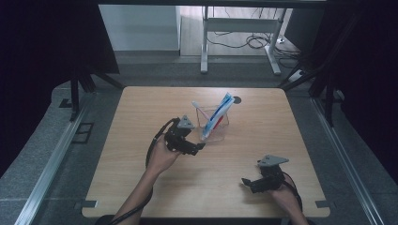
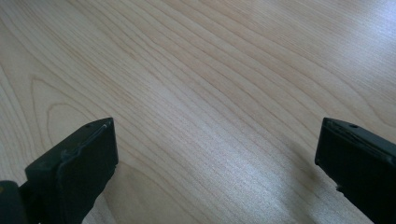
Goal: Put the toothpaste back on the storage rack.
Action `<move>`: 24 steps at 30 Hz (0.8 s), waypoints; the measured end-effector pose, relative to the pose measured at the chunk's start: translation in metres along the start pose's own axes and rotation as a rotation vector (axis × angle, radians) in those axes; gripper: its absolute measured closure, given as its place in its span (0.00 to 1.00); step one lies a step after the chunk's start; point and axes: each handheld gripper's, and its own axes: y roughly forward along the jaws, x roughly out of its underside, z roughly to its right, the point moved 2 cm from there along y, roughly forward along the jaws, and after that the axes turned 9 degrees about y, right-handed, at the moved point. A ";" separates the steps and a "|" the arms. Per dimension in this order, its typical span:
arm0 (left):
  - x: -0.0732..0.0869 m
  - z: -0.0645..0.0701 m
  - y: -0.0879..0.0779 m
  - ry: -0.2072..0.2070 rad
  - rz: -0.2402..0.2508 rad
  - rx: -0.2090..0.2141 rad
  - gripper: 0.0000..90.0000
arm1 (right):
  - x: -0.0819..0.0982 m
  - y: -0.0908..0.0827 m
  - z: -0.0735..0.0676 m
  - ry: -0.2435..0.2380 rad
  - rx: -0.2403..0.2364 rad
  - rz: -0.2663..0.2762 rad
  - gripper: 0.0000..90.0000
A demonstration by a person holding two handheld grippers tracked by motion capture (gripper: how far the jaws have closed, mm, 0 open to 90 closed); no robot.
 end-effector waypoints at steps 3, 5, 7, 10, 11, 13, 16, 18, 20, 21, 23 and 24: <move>0.008 0.003 -0.005 -0.003 -0.005 -0.006 0.15 | 0.000 0.000 0.000 0.000 0.001 -0.001 0.00; 0.013 0.005 -0.008 -0.010 -0.006 -0.008 0.15 | 0.000 0.000 0.000 0.000 0.001 -0.001 0.00; 0.018 0.007 -0.011 -0.015 -0.007 -0.010 0.15 | 0.000 0.000 0.000 -0.001 0.001 -0.001 0.00; 0.026 0.009 -0.016 -0.022 -0.009 -0.013 0.15 | 0.000 0.000 0.000 -0.001 0.001 -0.002 0.00; 0.029 0.010 -0.018 -0.023 -0.010 -0.014 0.15 | 0.000 0.000 0.000 -0.002 0.001 -0.001 0.00; 0.035 0.011 -0.021 -0.029 -0.011 -0.019 0.15 | 0.000 0.000 -0.001 0.001 0.001 -0.003 0.00; 0.044 0.013 -0.027 -0.045 -0.004 -0.019 0.15 | 0.000 0.001 -0.001 0.000 0.002 -0.002 0.00; 0.051 0.014 -0.029 -0.053 -0.006 -0.022 0.15 | 0.000 0.001 -0.001 -0.002 0.000 -0.005 0.00; 0.059 0.016 -0.031 -0.062 -0.008 -0.022 0.15 | 0.000 0.001 -0.001 -0.002 0.001 -0.005 0.00; 0.064 0.017 -0.032 -0.067 -0.008 -0.024 0.15 | 0.000 0.001 -0.001 -0.003 0.001 -0.005 0.00; 0.071 0.019 -0.033 -0.073 -0.008 -0.025 0.15 | 0.000 0.001 -0.002 -0.004 0.003 -0.006 0.00; 0.076 0.019 -0.033 -0.082 -0.007 -0.022 0.15 | 0.000 0.002 -0.002 -0.004 0.002 -0.006 0.00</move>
